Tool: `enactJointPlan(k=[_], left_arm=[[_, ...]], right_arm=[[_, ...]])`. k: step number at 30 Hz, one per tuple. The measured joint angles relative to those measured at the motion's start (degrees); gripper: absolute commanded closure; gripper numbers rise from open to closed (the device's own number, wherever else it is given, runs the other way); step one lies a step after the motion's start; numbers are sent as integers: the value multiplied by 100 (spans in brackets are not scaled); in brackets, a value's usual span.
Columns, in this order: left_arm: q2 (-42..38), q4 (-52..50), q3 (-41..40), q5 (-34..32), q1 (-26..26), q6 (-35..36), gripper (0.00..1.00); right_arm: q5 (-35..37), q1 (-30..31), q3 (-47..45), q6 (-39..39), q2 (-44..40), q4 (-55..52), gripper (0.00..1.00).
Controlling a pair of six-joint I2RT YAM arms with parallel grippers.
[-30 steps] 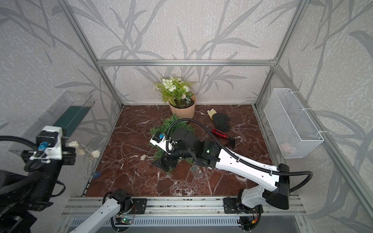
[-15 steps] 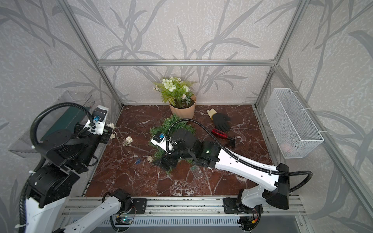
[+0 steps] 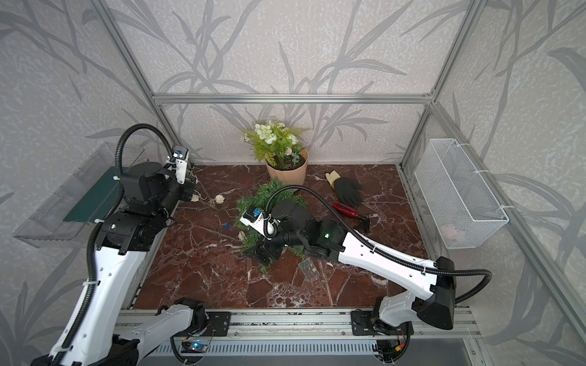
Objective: Remove string lights from the small christmas tree
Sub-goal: Remove the light string from the Christmas tree.
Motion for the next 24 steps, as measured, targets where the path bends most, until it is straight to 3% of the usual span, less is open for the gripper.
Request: enactJointPlan(k=[6,16,24], left_arm=[[758,-22,328,457,632,-619,100],[1532,-17,1132,841,684,-1086,100],[2516,-17,2229,1224,699,-1344,100]], right_arm=[[-221,-92,278,76,-46,-258,11],[-485,-162,911,470,-535,-621,11],[-1130,-1572,1753,890,-236,-708,11]])
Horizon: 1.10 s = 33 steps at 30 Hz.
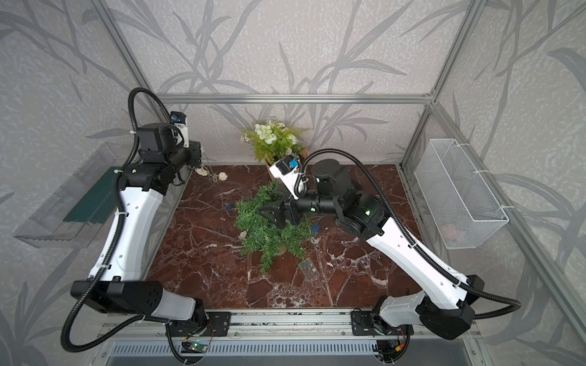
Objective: Remove string lights from the small christmas tree
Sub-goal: Remove the light string from the Christmas tree.
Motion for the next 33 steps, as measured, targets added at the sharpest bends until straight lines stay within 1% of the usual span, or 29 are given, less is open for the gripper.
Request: enactJointPlan(k=[2,7,12,14,18,23,26,29,33], left_arm=[[291,-11,310,138,0,-57,100],[944,-173,1099,555,0,-164,100],[1484,-376,1825,1172,-26,-232,100],[1668,-474,2098,1491,-52,-273,100],[2037,-619,2739,2103,-214,-446,100],[2629,-763,3840,2579,-706,-627,100],[2785,-723,4030,2855,-931,-866,100],[2868,-605,4037,3112,-1045,-1185,100],[2951,-313,4037,3362,-1147,-1674,100]], right_arm=[[-243,-382,264,55,260,28,11],[-778,-1040,883,48,973,24,11],[-1268,-1488,968,39,1429,153,11],[-1502,-1613,1368,-9,1814,85,11],[-1818,-1696,2500,-262,2684,-96,11],[-2116,-1696,3534,-415,3462,-243,11],[-2218,-1694,4087,-457,3891,-286,11],[-2240,-1694,4402,-457,4207,-278,11],[-2146,-1694,4459,-450,4426,-227,11]])
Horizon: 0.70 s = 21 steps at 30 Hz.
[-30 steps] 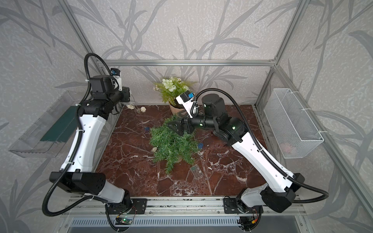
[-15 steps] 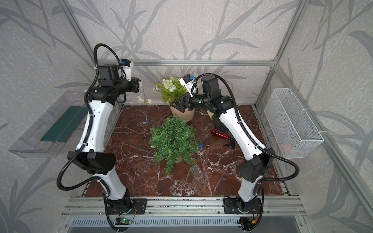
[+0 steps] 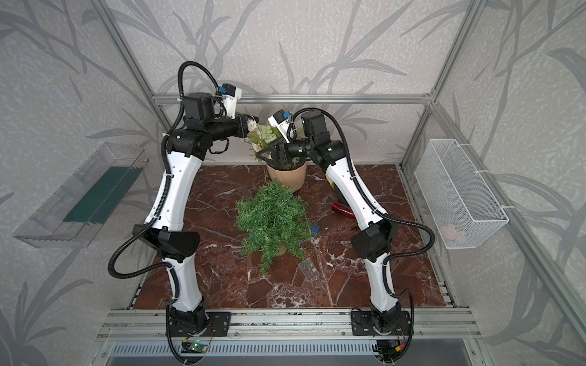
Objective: Remove string lights from the small christmas tree
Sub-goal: Remove the light string from the Christmas tree.
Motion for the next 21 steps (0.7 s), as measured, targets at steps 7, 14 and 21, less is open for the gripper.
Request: enactJointPlan(k=[7,14,21], left_arm=[[22,1021,-120,485,-205,-1073,100],[22,1735,-350,839,-319,-1858,100],[22,1829,-400,918,-317,-1987,100]], right_arm=[[413,0,-177,61,120,354,14],[868,-9,-719,269,120,1185,48],[1023,-98,-1683,811,31,2524,94]])
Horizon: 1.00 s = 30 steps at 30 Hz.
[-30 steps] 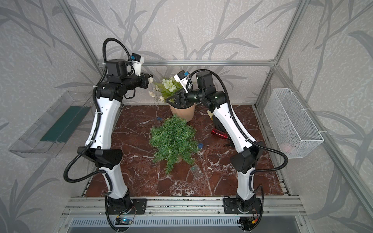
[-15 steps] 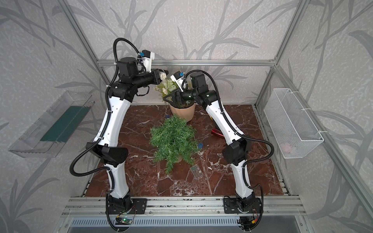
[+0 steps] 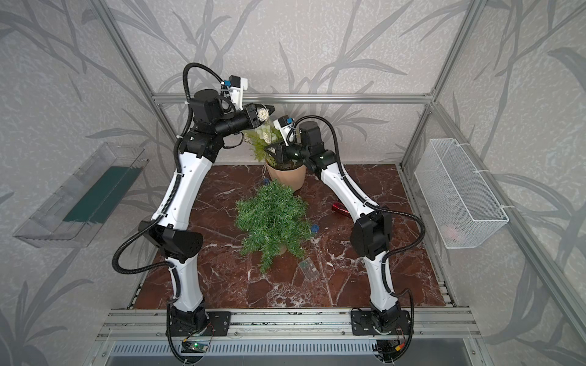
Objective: Remove string lights from the small christmas tree
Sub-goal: Remove the light string from the Christmas tree.
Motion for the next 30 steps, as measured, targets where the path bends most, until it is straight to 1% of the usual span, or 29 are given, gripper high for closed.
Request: enactJointPlan(k=[1,2,6,8,9,10,13,15,16,17,26,30], left_arm=[[0,-46,0,-15,4,42,100],[0,-114,0,-28,7,92,100],[-57,-492,-31,-236,7,468,100],[-170,-756,-142,-415,4,732,100],[-251,-857,-225,-503,4,857,98],[-356,-960,-334,-599,4,984,89],[-752,-1182,-782,-901,4,1353,51],[-1040,-1283,-1121,-1108,4,1539,16],[-1213,-1329,-1322,-1244,4,1626,5],[-1362,-1392,-1491,-1375,4,1735,1],[-2651,-1683,-2900,-2564,4,2507,0],[-3244,-1722,-3482,-2883,4,2802,1]], right_arm=[[11,-24,-216,125,-52,256,98],[22,-50,-446,280,-109,533,100],[98,-199,-1224,769,-345,1486,100],[133,-323,-1443,1016,-437,1812,100],[155,-391,-1482,1126,-468,1930,100],[164,-466,-1506,1235,-503,2052,100],[205,-654,-1543,1425,-643,2297,100],[229,-776,-1543,1473,-758,2391,100],[251,-813,-1543,1480,-815,2422,100],[262,-837,-1543,1482,-870,2437,100],[282,-1010,-1545,1456,-1167,2389,100],[310,-1211,-1545,1436,-1261,2253,100]])
